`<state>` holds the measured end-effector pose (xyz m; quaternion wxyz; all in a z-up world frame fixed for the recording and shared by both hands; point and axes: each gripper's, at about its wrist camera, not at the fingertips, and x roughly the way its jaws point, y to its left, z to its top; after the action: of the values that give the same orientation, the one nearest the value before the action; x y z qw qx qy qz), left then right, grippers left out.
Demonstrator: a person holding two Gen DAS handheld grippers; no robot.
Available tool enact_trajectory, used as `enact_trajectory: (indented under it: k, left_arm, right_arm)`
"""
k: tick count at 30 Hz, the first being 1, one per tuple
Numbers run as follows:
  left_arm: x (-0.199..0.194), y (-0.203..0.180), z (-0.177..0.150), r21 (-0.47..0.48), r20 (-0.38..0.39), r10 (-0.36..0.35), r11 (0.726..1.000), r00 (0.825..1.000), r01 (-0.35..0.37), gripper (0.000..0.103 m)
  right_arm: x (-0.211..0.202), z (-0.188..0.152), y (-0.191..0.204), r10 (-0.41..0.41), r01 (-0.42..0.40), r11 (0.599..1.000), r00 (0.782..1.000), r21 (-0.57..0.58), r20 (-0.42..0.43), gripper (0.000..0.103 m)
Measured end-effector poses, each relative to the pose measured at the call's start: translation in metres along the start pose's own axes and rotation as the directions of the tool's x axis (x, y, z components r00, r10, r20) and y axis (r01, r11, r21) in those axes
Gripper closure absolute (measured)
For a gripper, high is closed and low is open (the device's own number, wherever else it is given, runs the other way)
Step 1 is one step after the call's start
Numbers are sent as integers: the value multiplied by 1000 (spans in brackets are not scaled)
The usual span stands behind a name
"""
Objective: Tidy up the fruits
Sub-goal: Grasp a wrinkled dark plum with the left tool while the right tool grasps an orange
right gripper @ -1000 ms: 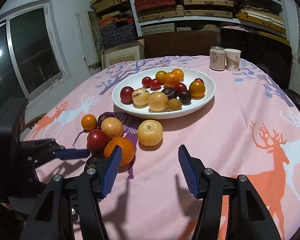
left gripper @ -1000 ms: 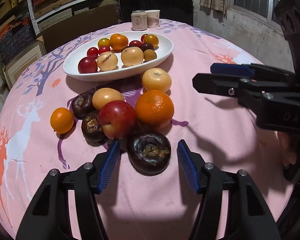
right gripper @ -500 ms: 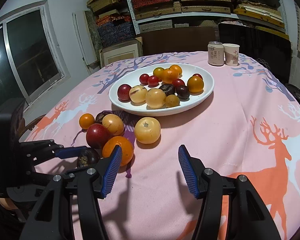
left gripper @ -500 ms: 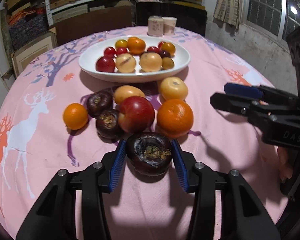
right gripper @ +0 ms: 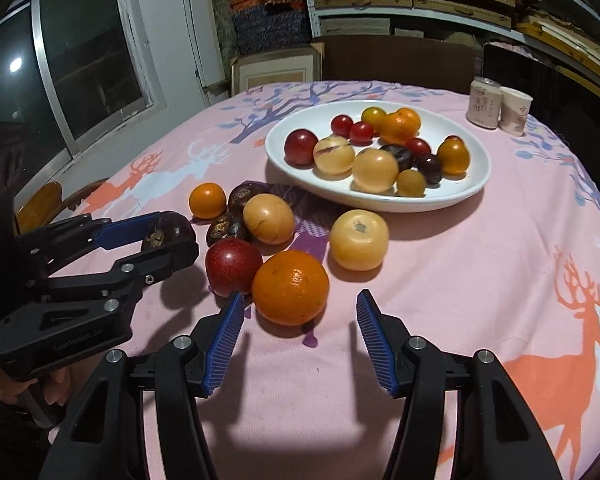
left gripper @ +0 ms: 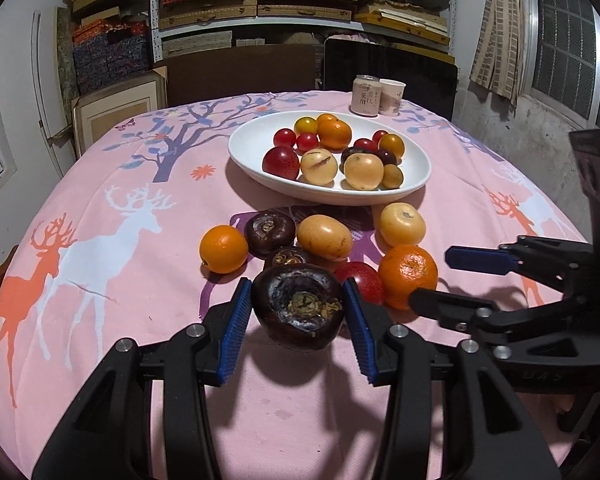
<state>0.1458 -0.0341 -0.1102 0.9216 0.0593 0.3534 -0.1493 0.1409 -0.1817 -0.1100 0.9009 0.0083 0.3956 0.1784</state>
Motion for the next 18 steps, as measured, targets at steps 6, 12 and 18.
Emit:
enact_trajectory:
  k: [6,12,18]
  left_arm:
    - [0,3,-2,-18,-1,-11,1000,1000,11,58]
    - [0,9,-2,-49,-1,-27,998,1000,27,58]
    - [-7,10,-1,-56,29,-51,997,998,53,58]
  right_arm:
    - [17,3,-2,30,-28,999,999,43,-43,59]
    - [-8,-7,-7,40,-43,997,998,68,38,59]
    - [-36,-13,-28,8,-21,993,994,118,110,59]
